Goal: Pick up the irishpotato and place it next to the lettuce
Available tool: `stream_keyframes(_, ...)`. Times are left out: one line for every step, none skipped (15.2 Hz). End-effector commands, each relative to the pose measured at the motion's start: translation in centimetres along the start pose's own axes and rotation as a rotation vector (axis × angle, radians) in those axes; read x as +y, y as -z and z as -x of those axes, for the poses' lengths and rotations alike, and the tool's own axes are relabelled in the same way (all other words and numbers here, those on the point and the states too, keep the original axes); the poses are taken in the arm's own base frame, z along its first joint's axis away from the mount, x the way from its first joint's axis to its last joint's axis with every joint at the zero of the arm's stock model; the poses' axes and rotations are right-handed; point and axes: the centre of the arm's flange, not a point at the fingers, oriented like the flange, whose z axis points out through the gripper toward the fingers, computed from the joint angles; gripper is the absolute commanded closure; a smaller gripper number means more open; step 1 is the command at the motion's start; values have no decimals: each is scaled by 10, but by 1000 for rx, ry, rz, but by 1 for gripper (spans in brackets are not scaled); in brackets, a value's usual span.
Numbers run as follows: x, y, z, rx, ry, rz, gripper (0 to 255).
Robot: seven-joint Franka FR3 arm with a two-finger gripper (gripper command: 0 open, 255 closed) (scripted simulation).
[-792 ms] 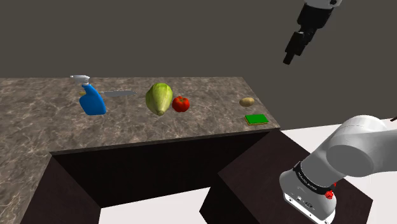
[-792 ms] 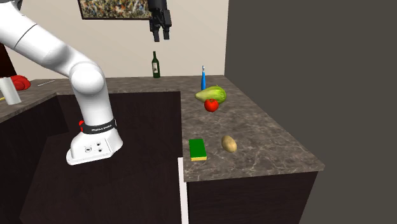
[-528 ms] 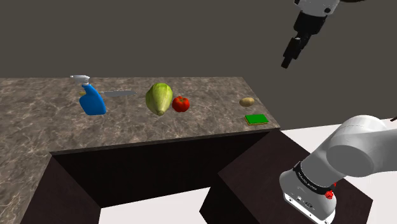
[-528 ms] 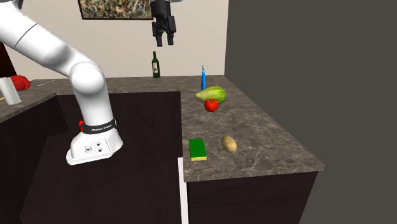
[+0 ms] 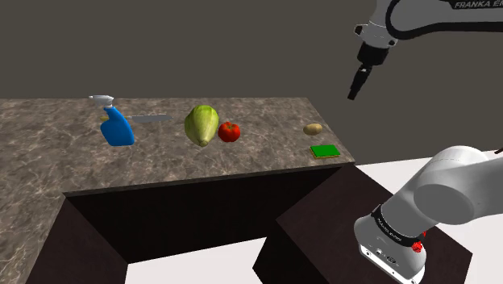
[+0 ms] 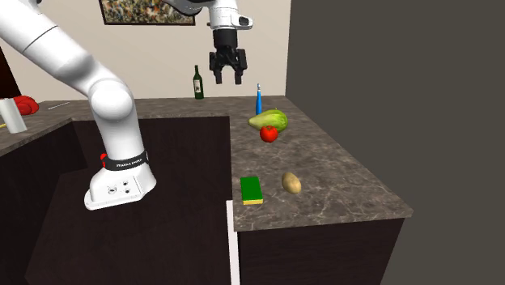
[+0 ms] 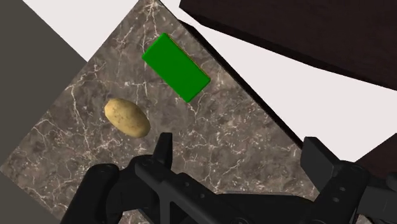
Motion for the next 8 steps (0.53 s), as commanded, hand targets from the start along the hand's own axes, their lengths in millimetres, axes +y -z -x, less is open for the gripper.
stream_keyframes(14, -20, -4, -1, 45, -5, 0)
stream_keyframes(22, -31, -7, -3, 66, -7, 0)
stream_keyframes(29, -41, -11, -4, 88, -10, 0)
stream_keyframes(37, -52, -14, -5, 109, -13, 0)
stream_keyframes(44, -63, -18, -7, 130, -16, 0)
stream_keyframes(51, -73, -21, -8, 151, -18, 0)
stream_keyframes(59, -84, -25, -9, 172, -21, 0)
stream_keyframes(66, -95, -29, -11, 193, -24, 0)
